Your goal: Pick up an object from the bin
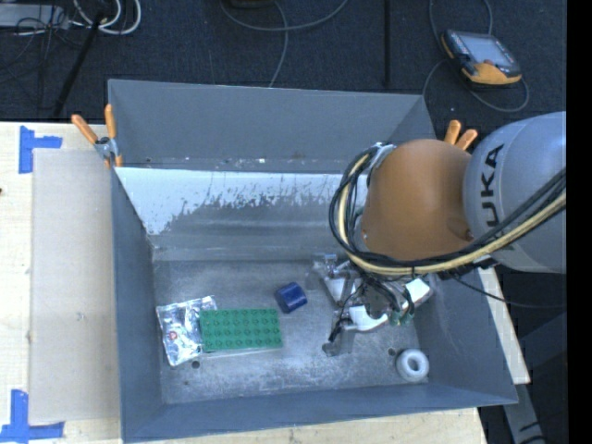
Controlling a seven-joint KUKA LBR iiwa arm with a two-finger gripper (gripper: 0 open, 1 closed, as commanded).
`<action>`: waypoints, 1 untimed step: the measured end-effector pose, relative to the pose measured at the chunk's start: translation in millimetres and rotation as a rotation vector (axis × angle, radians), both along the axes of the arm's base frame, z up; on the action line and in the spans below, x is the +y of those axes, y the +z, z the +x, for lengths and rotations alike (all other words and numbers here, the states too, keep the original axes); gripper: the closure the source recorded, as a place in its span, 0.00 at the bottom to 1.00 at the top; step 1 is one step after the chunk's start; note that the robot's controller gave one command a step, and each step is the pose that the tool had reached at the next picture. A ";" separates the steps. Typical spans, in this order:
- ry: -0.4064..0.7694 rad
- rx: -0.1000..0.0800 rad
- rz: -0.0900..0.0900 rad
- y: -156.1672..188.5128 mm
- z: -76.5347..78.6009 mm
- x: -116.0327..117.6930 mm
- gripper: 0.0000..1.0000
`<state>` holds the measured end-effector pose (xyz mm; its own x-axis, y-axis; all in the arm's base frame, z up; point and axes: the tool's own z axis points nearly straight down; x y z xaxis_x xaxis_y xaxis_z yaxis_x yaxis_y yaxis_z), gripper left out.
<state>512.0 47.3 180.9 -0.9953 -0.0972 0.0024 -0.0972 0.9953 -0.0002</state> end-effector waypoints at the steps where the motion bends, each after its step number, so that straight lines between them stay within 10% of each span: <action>1: 0.037 0.002 0.001 -114.8 46.8 66.0 0.00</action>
Offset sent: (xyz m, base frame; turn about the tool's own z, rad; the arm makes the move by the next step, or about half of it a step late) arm 0.0478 0.0639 -0.1107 -0.0322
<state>558.8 113.3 66.1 -0.9910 -0.1338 0.0047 -0.1338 0.9910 0.0011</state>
